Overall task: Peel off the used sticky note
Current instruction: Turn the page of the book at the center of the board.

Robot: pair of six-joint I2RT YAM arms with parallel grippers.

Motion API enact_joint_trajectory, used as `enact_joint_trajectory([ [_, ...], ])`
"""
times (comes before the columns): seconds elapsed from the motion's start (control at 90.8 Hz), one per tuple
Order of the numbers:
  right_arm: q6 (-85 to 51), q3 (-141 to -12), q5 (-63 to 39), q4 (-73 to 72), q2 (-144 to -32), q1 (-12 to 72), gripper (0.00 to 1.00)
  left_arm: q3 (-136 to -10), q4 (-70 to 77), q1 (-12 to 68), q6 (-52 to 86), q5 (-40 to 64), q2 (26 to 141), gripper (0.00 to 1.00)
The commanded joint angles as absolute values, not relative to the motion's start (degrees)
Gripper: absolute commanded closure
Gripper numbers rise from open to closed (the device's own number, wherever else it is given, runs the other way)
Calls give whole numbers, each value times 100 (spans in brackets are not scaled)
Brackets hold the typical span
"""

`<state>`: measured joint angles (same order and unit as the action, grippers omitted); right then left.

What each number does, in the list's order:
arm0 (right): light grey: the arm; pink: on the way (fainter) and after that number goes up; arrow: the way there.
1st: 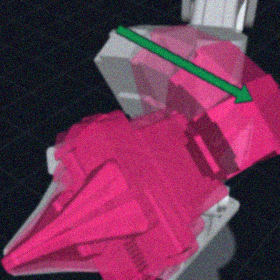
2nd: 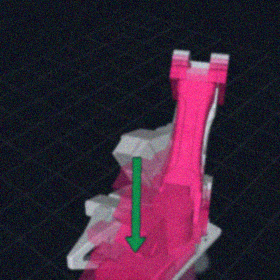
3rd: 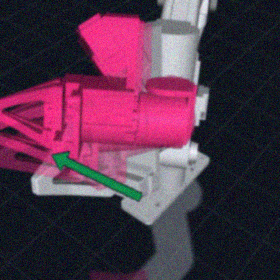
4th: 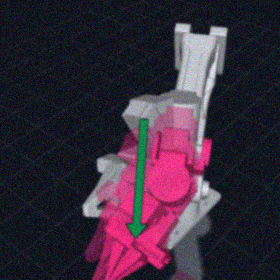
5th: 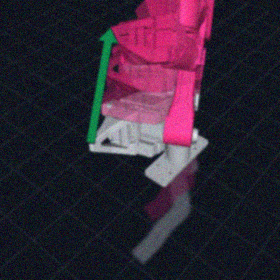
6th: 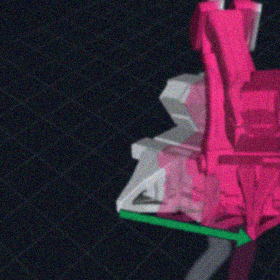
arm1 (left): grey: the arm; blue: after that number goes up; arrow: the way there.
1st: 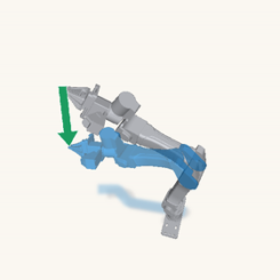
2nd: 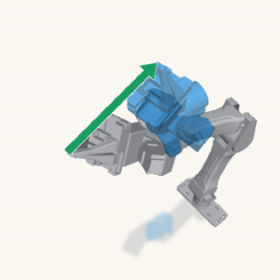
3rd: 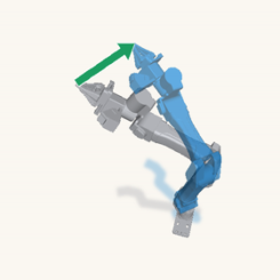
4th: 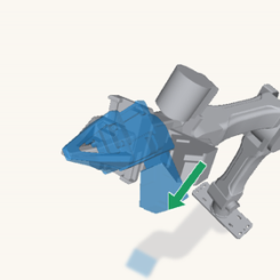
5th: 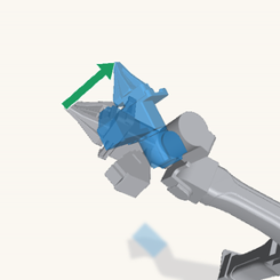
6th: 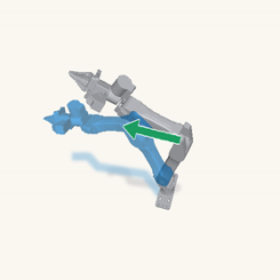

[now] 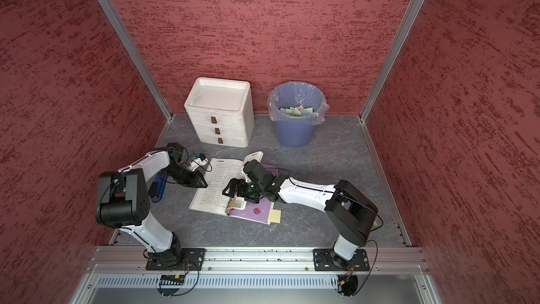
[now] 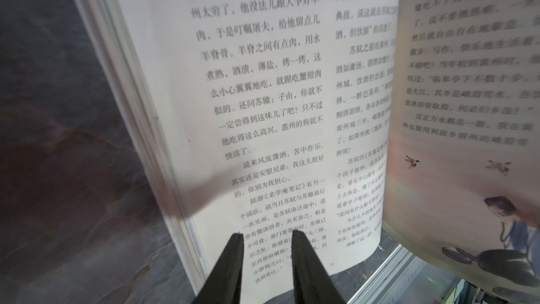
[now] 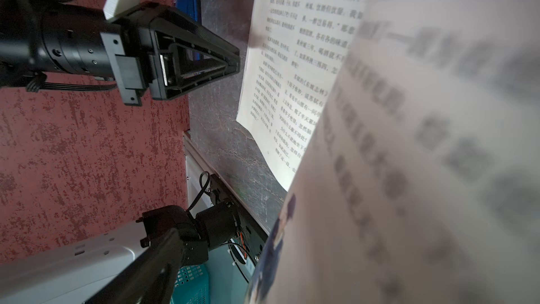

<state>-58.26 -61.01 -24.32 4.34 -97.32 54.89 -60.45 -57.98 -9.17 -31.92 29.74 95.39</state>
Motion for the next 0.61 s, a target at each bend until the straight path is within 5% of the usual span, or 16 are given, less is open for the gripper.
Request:
enact_joint_trajectory([
  [0.0,-5488,-6594,-2472,700,-9974,5658,2,-6273,-6181,-1253,-3500,3228,9291,69],
  [0.595,-4434,-8402,-2873,1160,-11472,5981,1,-6630,-6922,-1734,-3678,3507,8690,69],
])
